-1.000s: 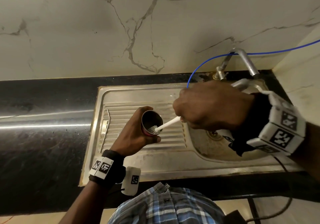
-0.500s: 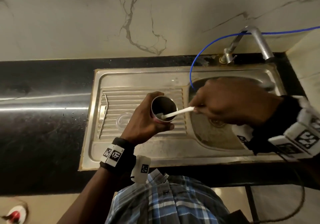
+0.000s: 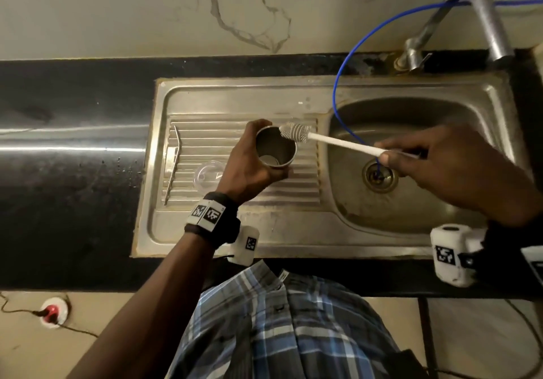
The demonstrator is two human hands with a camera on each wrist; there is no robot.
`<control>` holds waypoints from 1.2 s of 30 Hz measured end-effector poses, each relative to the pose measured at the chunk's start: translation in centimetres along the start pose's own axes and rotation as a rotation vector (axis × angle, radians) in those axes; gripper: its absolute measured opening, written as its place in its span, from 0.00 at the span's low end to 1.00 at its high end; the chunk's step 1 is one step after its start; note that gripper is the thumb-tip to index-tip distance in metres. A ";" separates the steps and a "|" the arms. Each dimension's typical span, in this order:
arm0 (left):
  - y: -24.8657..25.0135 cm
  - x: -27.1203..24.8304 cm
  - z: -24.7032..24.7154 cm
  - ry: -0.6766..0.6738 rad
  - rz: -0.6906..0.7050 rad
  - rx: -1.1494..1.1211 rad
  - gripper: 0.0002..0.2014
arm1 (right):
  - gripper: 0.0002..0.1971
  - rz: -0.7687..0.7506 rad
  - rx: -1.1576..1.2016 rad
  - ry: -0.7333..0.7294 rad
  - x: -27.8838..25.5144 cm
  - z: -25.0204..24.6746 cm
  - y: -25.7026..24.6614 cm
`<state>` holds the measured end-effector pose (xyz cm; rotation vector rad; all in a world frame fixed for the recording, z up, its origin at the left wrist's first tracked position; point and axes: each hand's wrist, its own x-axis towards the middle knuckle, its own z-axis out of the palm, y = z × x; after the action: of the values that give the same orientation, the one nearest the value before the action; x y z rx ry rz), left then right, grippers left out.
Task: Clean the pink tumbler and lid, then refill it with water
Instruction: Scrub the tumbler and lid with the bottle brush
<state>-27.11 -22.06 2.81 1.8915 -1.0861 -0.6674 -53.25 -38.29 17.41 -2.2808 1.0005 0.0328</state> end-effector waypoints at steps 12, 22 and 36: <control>-1.1 4.2 3.9 0.083 -0.030 0.030 0.46 | 0.06 0.257 0.507 0.274 -3.5 10.6 4.5; -1.6 4.2 4.4 0.084 -0.073 0.003 0.54 | 0.06 0.257 0.496 0.256 -3.0 11.2 4.3; -7.8 -2.7 -3.7 -0.175 -0.281 0.712 0.50 | 0.15 0.116 0.485 0.289 -0.2 10.3 1.9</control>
<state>-22.24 -16.08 -1.88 2.6720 -1.2922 -0.6602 -52.38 -33.33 8.18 -1.8105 1.1406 -0.4544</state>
